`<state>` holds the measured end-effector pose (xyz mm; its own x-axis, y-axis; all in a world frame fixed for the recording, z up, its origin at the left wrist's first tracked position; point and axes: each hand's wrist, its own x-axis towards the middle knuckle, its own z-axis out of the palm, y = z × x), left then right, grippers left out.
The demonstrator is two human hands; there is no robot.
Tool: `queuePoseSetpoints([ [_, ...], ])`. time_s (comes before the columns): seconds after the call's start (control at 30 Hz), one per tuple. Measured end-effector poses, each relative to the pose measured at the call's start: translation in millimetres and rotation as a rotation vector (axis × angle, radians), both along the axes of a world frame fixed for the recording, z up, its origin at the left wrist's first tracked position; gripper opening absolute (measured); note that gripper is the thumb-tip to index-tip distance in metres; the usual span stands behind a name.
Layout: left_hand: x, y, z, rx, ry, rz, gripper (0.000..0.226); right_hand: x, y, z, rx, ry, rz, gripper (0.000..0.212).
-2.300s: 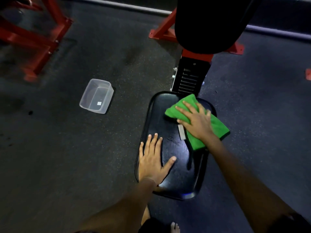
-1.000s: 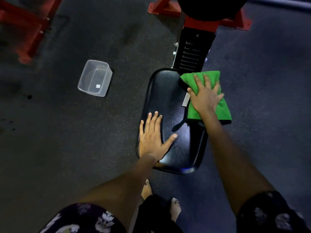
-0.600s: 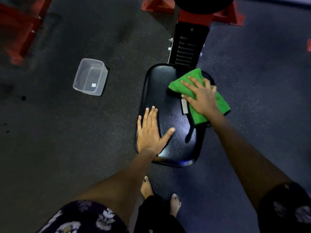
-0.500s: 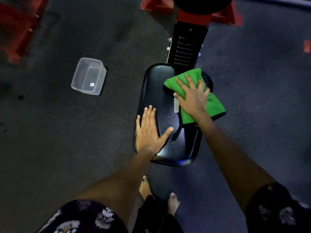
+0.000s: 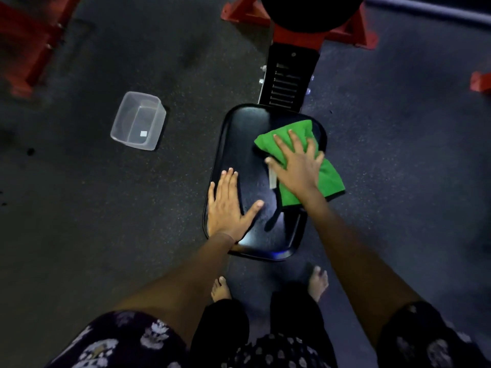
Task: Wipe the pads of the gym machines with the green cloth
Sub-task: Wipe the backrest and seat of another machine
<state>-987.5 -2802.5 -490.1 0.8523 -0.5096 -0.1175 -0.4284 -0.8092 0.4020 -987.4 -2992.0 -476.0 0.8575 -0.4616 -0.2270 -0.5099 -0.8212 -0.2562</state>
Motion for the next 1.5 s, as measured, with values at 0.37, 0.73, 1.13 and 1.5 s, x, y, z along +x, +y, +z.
queuePoseSetpoints([
  [0.37,-2,-8,-3,0.065,-0.085,0.066,0.079,15,-85,-10,0.137,0.006,0.11,0.056],
  [0.73,5,-85,-2,0.092,-0.113,0.287,0.077,-11,-84,-10,0.073,-0.025,0.399,0.055],
  [1.13,6,-84,-1,0.101,-0.105,0.338,0.079,32,-72,-5,-0.024,0.012,0.648,0.057],
  [1.5,8,-81,-5,0.159,-0.039,0.314,0.093,66,-43,-5,-0.029,0.001,0.795,0.058],
])
